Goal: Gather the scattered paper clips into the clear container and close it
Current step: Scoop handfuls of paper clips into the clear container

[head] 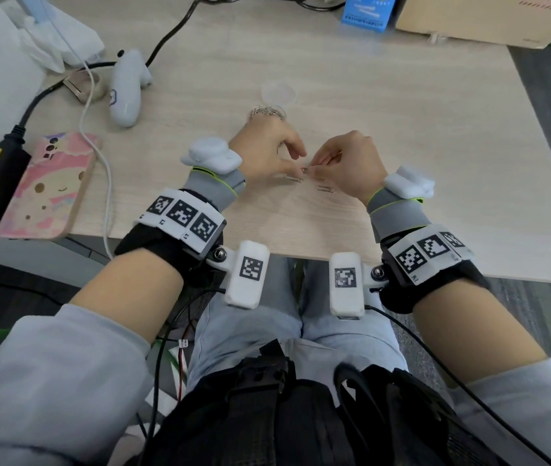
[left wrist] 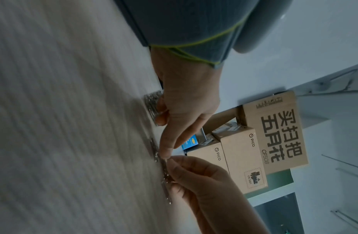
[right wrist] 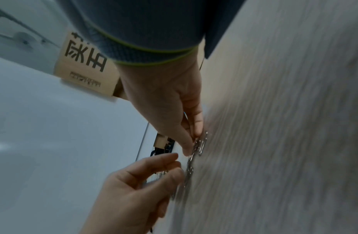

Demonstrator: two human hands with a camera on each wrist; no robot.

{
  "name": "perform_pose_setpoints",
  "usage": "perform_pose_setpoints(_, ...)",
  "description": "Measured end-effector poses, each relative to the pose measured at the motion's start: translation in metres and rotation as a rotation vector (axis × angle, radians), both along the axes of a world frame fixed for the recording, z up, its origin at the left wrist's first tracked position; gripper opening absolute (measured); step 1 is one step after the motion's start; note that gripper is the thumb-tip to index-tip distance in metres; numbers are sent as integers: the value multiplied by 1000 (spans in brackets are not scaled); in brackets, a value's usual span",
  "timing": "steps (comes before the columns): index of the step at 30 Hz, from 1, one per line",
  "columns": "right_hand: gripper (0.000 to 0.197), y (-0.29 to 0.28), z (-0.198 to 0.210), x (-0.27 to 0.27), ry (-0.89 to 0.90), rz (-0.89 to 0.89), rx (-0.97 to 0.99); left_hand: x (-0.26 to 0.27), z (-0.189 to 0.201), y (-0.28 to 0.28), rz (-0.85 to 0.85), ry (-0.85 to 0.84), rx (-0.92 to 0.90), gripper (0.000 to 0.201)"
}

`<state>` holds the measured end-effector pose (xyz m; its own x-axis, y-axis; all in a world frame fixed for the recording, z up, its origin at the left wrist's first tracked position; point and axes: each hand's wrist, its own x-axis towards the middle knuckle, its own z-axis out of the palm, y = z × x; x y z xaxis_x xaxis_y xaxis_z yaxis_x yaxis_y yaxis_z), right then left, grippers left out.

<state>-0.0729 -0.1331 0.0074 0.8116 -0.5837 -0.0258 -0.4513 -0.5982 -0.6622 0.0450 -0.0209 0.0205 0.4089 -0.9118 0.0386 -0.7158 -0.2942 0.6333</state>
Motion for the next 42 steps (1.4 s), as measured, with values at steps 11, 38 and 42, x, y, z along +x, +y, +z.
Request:
perform_pose_setpoints(11,33,-10,0,-26,12,22,44,-14,-6,-9,17,-82,103,16)
perform_pose_setpoints(38,11,-16,1,6,250,26,-157,-9,3,-23,23,6,202,9)
perform_pose_setpoints(42,12,-19,1,10,293,57,-189,-1,8,-25,93,24,72,6)
